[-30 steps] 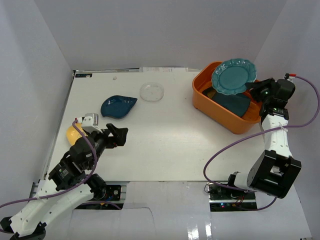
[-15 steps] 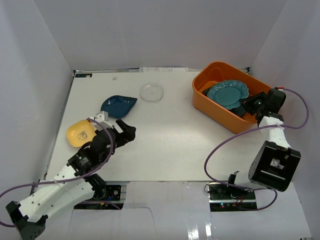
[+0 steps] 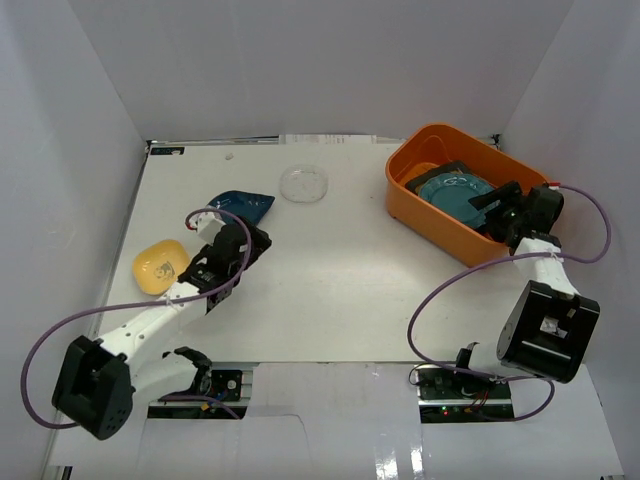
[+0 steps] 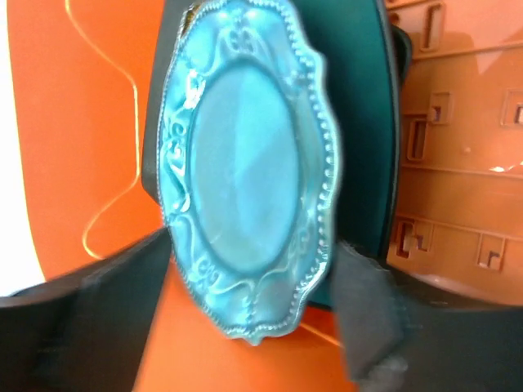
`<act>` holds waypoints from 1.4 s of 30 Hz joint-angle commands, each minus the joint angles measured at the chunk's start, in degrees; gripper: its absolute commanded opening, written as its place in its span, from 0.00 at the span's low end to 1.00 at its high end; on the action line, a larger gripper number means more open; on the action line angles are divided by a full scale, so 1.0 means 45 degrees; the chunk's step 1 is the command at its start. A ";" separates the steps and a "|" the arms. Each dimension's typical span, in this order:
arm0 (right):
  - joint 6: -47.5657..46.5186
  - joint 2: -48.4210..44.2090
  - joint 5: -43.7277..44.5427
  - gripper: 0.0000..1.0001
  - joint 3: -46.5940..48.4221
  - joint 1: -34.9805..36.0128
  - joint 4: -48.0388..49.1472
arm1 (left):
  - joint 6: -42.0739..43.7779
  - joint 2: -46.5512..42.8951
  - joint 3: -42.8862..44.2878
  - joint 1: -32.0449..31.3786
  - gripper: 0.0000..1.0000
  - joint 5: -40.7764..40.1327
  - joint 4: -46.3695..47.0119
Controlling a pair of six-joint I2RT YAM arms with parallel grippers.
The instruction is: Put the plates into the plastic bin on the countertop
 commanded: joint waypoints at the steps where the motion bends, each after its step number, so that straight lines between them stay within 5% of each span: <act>1: -0.0657 -0.0743 0.0721 0.86 0.0146 -0.0041 -0.0572 | -0.0456 0.0880 0.0009 0.1539 0.93 0.1506 0.1330; 3: -0.0932 -0.1054 0.1112 1.00 0.0380 -0.0041 -0.1083 | -0.0591 0.1698 0.0145 0.2220 0.93 0.1799 0.1662; 5: -0.1128 -0.1658 0.1561 0.91 0.0537 -0.0022 -0.1534 | -0.0748 0.2248 0.0321 0.2653 0.93 0.2288 0.1935; 14: -0.2007 -0.4198 0.2033 0.90 0.1279 0.0465 -0.2414 | -0.1725 0.4456 0.0322 0.3904 0.92 0.2543 0.3224; 25: -0.2438 -0.5392 0.1777 0.90 0.0363 0.6381 -0.1614 | -0.2018 0.7385 0.1415 0.4901 0.83 0.2914 0.4221; 33: -0.2476 -0.5295 0.2695 0.90 -0.0107 0.8786 -0.1398 | -0.1726 0.8286 0.1923 0.4940 0.44 0.2290 0.3677; 37: -0.2496 -0.5334 0.2871 0.90 0.0068 0.8982 -0.1457 | -0.1511 0.7897 0.1748 0.4959 0.09 0.1724 0.2897; 39: -0.2496 -0.5276 0.2871 0.90 0.0224 0.9040 -0.1495 | -0.1433 0.7623 0.1534 0.4979 0.00 0.1587 0.2622; 42: -0.2554 -0.5139 0.2715 0.90 0.0498 0.9216 -0.1651 | -0.1199 0.6745 0.1163 0.4998 0.00 0.1215 0.1841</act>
